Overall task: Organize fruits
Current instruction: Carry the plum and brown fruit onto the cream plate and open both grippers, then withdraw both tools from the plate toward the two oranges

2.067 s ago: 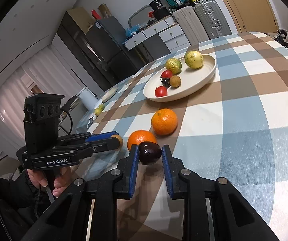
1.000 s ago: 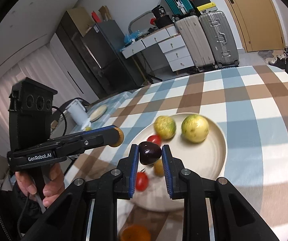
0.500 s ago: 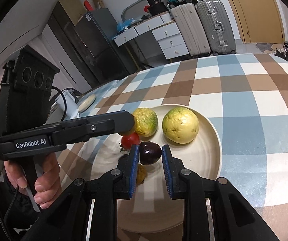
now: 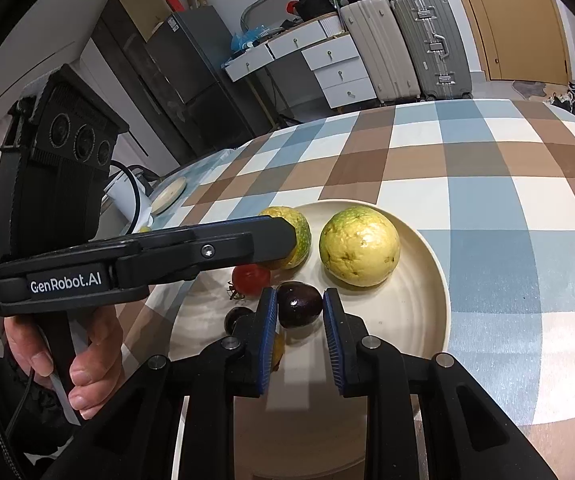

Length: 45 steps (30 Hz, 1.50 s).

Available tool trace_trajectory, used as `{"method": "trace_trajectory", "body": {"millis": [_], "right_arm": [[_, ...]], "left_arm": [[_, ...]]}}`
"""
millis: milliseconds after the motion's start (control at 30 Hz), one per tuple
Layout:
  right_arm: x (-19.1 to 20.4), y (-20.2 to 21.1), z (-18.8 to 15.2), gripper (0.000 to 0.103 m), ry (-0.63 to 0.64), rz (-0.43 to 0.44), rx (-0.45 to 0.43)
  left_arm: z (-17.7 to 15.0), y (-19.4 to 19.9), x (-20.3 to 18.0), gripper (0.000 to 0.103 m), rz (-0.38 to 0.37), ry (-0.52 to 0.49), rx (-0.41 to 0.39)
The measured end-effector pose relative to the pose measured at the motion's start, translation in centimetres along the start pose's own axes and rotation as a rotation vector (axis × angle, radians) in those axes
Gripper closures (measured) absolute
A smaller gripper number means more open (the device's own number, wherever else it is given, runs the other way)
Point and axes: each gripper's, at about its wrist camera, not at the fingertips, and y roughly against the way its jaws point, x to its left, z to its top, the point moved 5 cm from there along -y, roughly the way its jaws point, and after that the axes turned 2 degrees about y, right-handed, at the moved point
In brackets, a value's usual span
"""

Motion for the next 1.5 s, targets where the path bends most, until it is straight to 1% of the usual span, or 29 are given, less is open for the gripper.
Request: {"method": "trace_trajectory", "body": {"millis": [33,100,133,167,200,233,267,333,400,500,533,567,600,633,700,767,800,833,867,900,1000,1100,1200,1267,1433,1500], "right_arm": [[0.0,0.0,0.1,0.078,-0.003,0.001,-0.003],[-0.1,0.0,0.1,0.076,-0.011,0.010,-0.007],[-0.1,0.1,0.1,0.074,-0.013,0.002,-0.011],[-0.2,0.5,0.1,0.069,-0.017,-0.008,-0.022],[-0.2,0.7,0.1,0.066,-0.019,-0.005,-0.028],[-0.2,1.2,0.0,0.057,-0.024,0.000,-0.037],[-0.2,1.6,-0.1,0.051,-0.027,-0.003,-0.047],[-0.2,2.7,-0.4,0.051,-0.033,-0.013,-0.067],[-0.1,3.9,-1.0,0.051,-0.043,-0.029,-0.078],[0.0,5.9,-2.0,0.049,-0.065,-0.051,-0.096],[0.1,6.6,-2.3,0.044,-0.069,-0.064,-0.103],[0.2,7.3,-2.6,0.036,-0.072,-0.073,-0.110],[0.5,8.2,-2.9,0.033,-0.076,-0.080,-0.124],[0.7,8.9,-3.2,0.028,-0.078,-0.086,-0.136],[1.1,10.3,-3.7,0.025,-0.084,-0.100,-0.160],[1.9,11.7,-4.1,0.016,-0.080,-0.093,-0.182],[2.5,12.5,-4.4,0.014,-0.070,-0.105,-0.195],[2.8,13.1,-4.6,0.012,-0.062,-0.113,-0.204],[3.3,13.7,-4.9,0.009,-0.052,-0.118,-0.213],[3.6,14.0,-5.0,0.007,-0.045,-0.126,-0.218],[4.9,15.6,-5.8,0.003,-0.007,-0.191,-0.251],[5.9,17.0,-6.5,0.001,-0.013,-0.198,-0.288],[6.7,17.6,-7.0,0.000,-0.010,-0.205,-0.295],[7.3,17.8,-7.4,0.000,-0.005,-0.210,-0.298],[8.8,18.3,-8.6,0.000,0.012,-0.204,-0.300],[9.3,18.6,-9.2,0.000,0.020,-0.207,-0.298]], "left_arm": [[0.0,0.0,0.1,0.078,0.011,0.004,0.003],[0.1,0.2,0.1,0.072,0.021,0.001,0.007],[0.1,0.6,0.0,0.066,0.025,-0.003,-0.004],[0.1,1.1,-0.2,0.062,0.018,-0.007,-0.014],[0.1,1.6,-0.4,0.060,0.012,-0.010,-0.025],[0.1,2.3,-0.7,0.055,0.006,-0.011,-0.040],[0.1,2.9,-1.0,0.049,0.004,-0.012,-0.054],[0.0,4.6,-1.8,0.042,0.000,-0.020,-0.088],[-0.4,6.2,-2.5,0.041,-0.007,-0.033,-0.110],[-1.2,8.6,-3.7,0.038,0.007,-0.056,-0.145],[-1.7,9.5,-4.1,0.036,0.012,-0.060,-0.157],[-2.1,10.3,-4.4,0.031,0.020,-0.062,-0.169],[-2.4,10.9,-4.6,0.027,0.031,-0.063,-0.180],[-2.9,12.1,-4.9,0.020,0.061,-0.063,-0.208],[-3.8,13.6,-5.3,0.018,0.080,-0.072,-0.242],[-4.9,15.2,-5.8,0.014,0.097,-0.079,-0.266],[-5.4,15.8,-6.0,0.011,0.110,-0.077,-0.274],[-6.0,16.5,-6.1,0.003,0.129,-0.070,-0.282],[-6.4,17.0,-6.1,0.000,0.149,-0.061,-0.293],[-6.8,17.6,-6.1,0.000,0.171,-0.053,-0.308],[-8.6,19.5,-6.9,0.000,0.214,-0.076,-0.344],[-9.8,20.2,-7.7,0.000,0.251,-0.104,-0.353],[-11.4,20.8,-8.3,0.000,0.278,-0.121,-0.352],[-12.3,20.7,-8.3,0.000,0.282,-0.112,-0.342],[-15.0,20.1,-8.3,0.000,0.283,-0.073,-0.289],[-15.5,19.8,-8.3,0.000,0.284,-0.071,-0.278]]}}
